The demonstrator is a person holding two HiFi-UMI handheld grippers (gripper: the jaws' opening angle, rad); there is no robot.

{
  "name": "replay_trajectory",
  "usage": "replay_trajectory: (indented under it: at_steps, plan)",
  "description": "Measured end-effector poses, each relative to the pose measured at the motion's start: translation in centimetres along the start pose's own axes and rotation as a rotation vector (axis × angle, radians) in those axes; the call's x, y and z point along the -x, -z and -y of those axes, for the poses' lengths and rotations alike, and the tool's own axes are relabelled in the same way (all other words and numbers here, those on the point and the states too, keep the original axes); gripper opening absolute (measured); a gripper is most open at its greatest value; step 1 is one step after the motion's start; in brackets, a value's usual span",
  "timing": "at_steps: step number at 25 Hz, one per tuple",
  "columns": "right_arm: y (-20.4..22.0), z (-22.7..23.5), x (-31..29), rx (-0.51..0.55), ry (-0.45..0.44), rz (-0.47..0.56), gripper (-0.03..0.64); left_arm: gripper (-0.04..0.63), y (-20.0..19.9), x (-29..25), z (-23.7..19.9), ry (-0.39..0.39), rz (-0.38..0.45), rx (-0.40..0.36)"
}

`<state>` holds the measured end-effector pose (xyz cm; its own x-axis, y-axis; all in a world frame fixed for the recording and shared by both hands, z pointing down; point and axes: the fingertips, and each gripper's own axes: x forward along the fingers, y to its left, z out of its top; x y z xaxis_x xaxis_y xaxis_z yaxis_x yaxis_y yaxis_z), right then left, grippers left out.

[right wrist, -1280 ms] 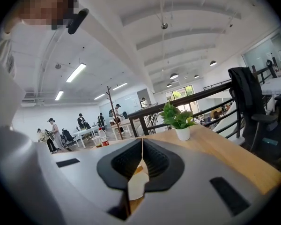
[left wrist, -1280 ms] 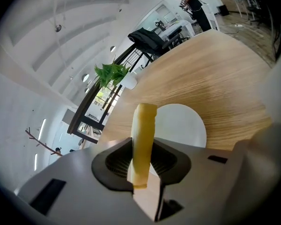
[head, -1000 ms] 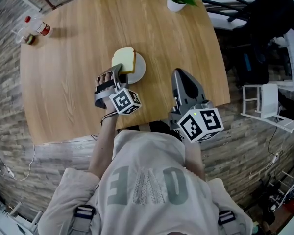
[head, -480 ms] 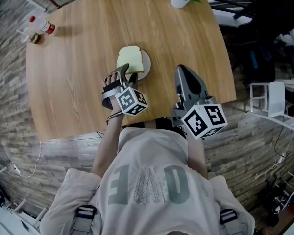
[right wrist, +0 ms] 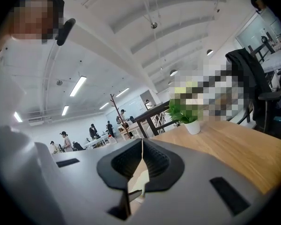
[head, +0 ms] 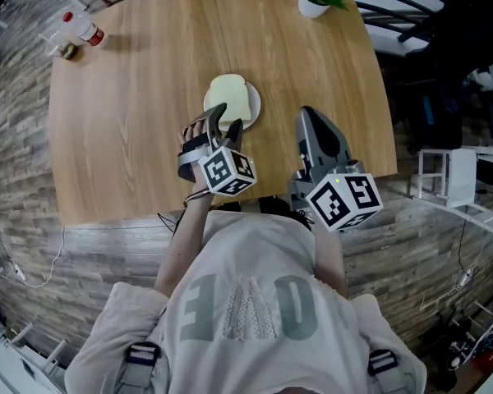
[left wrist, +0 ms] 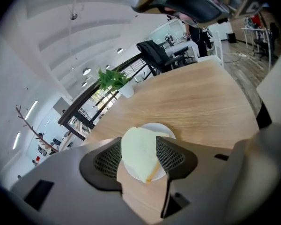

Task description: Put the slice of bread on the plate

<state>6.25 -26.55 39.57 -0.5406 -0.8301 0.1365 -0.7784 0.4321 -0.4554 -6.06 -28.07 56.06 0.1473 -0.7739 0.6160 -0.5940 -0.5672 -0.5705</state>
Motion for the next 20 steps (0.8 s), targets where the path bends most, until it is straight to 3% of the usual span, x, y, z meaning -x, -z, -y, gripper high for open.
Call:
replay_trajectory:
  at_steps: [4,9,12,17,20]
  plan:
    - [-0.1,-1.0,-0.4,0.024,-0.023,-0.002,0.020,0.215,-1.7,1.9,-4.2,-0.084,0.073,0.121]
    - [-1.2,-2.6,-1.5,0.104,-0.062,0.012,0.020,0.215,-4.4,5.8,-10.8,-0.202,0.222,0.326]
    - [-2.6,-3.9,-2.1,0.195,-0.085,0.036,0.020,0.215,-6.5,9.3,-14.8,-0.252,0.367,0.457]
    - [-4.5,-6.6,-3.2,0.384,-0.123,0.091,0.020,0.215,-9.0,16.1,-20.1,-0.314,0.701,0.665]
    - [-5.0,-7.9,-3.6,0.455,-0.131,0.118,0.020,0.213,-8.2,18.1,-21.6,-0.374,0.780,0.732]
